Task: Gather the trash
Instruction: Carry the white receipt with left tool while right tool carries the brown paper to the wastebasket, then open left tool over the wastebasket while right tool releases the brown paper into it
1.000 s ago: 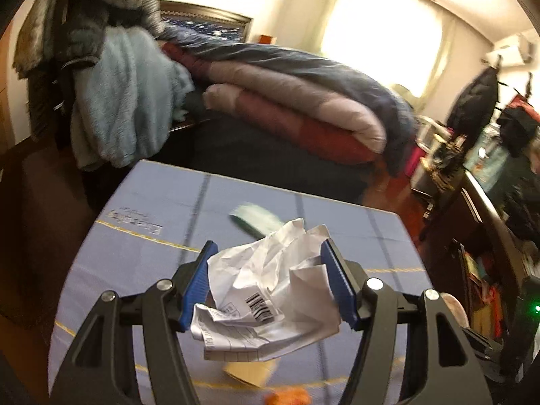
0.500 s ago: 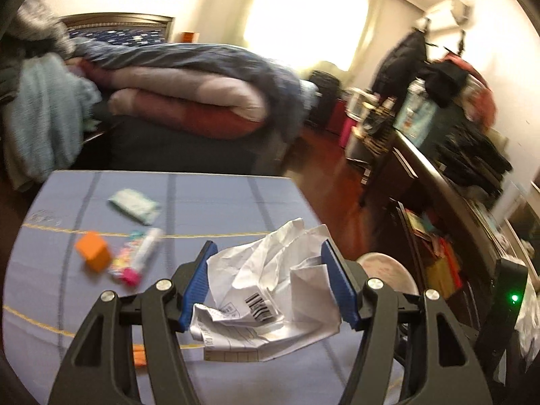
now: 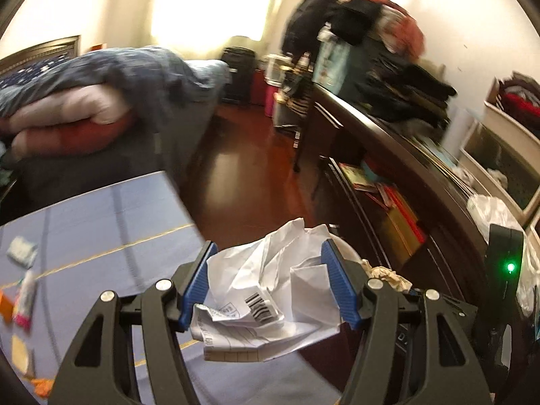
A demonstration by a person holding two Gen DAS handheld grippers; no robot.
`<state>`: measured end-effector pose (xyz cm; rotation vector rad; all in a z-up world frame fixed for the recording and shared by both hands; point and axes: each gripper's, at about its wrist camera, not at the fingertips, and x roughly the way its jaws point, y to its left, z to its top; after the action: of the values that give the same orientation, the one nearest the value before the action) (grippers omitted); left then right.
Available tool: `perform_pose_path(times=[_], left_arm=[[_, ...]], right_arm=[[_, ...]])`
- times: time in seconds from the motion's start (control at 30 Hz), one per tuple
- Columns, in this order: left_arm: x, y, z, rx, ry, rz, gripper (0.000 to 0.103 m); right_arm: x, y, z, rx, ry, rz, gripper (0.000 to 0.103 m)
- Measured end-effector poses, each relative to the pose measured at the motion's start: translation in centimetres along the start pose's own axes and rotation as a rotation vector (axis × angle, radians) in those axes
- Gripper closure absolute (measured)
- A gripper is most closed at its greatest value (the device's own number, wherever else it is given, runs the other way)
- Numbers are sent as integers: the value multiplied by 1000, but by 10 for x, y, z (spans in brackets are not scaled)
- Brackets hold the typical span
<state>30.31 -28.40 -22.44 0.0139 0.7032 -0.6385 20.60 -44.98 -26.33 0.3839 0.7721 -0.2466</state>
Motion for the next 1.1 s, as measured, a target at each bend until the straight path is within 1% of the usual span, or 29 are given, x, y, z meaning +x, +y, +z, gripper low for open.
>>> perform_pose_path(times=[0.13,0.2,0.4,0.53,0.6,0.7,0.73,0.77,0.83,0.97,1.1], left_arm=[[35,-25,5,33,28,-46,39],[53,-34,8,42,48,-57,39],[107,-49,15,48,103,-62,37],[134,-52,19,29,131,-83,32],[138,-53,21,29,129,-80,29],[143,-51,25,23,123,-84,24],[144,-51,26,19,122,-88,21],[144,-49,28,15,121,-92,19],[144,-46,31,5,112,-91,17],[143,-40,34,-10,107,-86,16],[135,-29,34,-28,96,-80,16]], right_arm=[[14,-27,7,22,-6,-36,72],[23,-38,9,33,-1,-51,72],[55,-57,17,51,24,-69,72],[73,-66,21,54,34,-87,71],[78,-69,23,52,29,-93,66],[83,-72,25,52,22,-103,63],[85,-73,25,52,20,-104,63],[87,-74,26,52,19,-108,62],[90,-74,27,52,19,-113,58],[95,-71,29,28,7,-123,48],[95,-69,30,28,12,-135,46]])
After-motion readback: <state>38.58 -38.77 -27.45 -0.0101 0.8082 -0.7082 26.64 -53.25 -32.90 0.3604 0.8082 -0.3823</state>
